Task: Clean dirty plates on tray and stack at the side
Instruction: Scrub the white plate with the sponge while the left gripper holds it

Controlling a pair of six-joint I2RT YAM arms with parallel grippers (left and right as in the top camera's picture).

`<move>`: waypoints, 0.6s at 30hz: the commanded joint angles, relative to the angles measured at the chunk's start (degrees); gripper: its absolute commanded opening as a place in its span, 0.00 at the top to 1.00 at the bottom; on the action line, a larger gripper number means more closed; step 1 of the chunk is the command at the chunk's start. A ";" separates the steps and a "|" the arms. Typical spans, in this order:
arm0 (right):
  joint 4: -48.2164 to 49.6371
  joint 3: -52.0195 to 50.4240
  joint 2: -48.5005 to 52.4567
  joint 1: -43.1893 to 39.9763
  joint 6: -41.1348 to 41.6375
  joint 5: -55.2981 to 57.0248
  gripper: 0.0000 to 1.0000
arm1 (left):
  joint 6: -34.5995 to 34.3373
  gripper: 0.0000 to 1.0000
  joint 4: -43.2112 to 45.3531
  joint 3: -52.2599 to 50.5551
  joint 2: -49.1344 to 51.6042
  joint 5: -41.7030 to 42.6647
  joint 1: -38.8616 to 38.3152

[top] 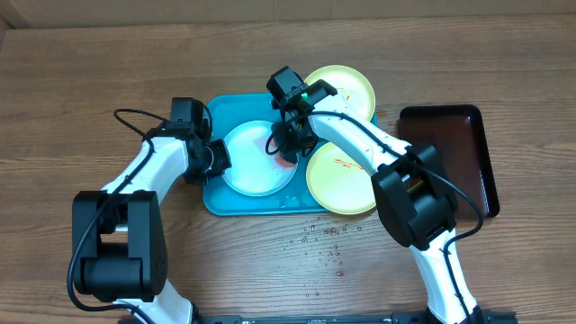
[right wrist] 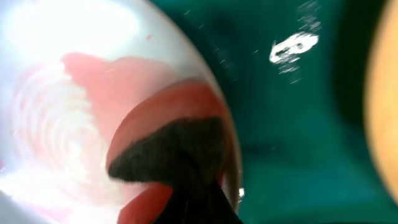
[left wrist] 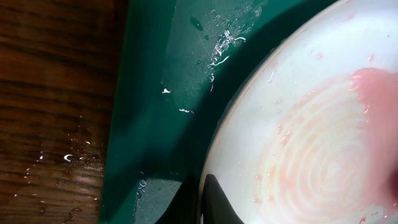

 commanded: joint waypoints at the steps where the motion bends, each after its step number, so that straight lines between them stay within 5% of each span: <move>1: -0.50 0.31 0.48 1.62 -1.07 -6.19 0.96 | -0.85 0.96 0.28 -0.63 -0.46 -2.45 0.83; 10: 0.81 -3.39 0.48 4.66 -0.42 -13.92 0.96 | -1.27 0.96 1.62 -0.63 -0.46 1.09 0.85; 18: 11.50 -3.39 0.48 4.70 2.80 -23.08 0.96 | -1.22 0.96 1.57 -0.63 -0.46 2.80 0.83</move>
